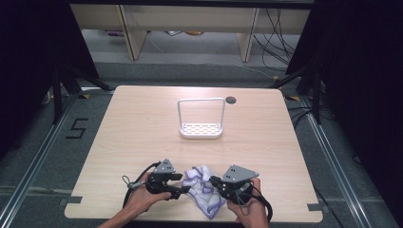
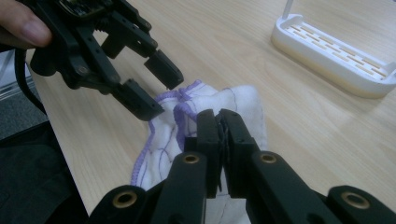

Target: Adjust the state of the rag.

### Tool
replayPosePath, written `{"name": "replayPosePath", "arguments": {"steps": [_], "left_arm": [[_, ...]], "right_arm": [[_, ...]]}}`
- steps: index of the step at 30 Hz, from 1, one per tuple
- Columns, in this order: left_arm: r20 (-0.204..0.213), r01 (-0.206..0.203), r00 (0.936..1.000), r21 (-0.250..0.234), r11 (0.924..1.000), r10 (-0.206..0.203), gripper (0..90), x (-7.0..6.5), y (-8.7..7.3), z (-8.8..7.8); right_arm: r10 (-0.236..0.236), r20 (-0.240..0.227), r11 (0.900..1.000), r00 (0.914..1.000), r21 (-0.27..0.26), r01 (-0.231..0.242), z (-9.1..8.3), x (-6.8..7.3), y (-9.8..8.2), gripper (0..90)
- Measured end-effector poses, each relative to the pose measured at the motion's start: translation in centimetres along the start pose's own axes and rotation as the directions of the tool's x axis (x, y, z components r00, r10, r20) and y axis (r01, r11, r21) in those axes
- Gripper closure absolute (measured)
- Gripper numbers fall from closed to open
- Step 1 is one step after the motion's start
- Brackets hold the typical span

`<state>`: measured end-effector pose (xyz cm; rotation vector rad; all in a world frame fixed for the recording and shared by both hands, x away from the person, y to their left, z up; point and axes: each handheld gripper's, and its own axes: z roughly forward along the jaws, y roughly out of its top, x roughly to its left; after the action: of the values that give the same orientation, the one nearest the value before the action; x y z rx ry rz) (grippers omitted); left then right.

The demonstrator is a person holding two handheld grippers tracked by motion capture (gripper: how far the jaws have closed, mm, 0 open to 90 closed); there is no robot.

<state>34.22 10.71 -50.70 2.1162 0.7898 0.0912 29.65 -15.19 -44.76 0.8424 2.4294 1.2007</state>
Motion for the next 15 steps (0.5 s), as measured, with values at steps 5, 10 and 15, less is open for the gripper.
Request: {"name": "replayPosePath", "arguments": {"steps": [5, 10, 15], "left_arm": [[-0.017, -0.068, 0.9976, -0.035, 0.9971, 0.067, 69.5, -0.1, 0.1, 0.5], [0.028, -0.105, 0.9938, -0.073, 0.9918, 0.108, 86.1, -0.3, 0.2, 0.0], [0.079, -0.091, 0.9919, -0.115, 0.9892, 0.100, 86.7, -0.2, 0.6, -2.4]], "right_arm": [[0.010, 0.006, 1.000, 0.9999, 0.000, -0.010, -0.1, -0.2, 0.0, 87.2], [0.002, -0.004, 1.000, 1.0000, -0.008, -0.002, -0.4, -0.5, 0.1, 87.6], [0.027, 0.028, 0.999, 0.9992, -0.040, -0.026, -2.0, -1.9, 0.3, 87.9]]}}
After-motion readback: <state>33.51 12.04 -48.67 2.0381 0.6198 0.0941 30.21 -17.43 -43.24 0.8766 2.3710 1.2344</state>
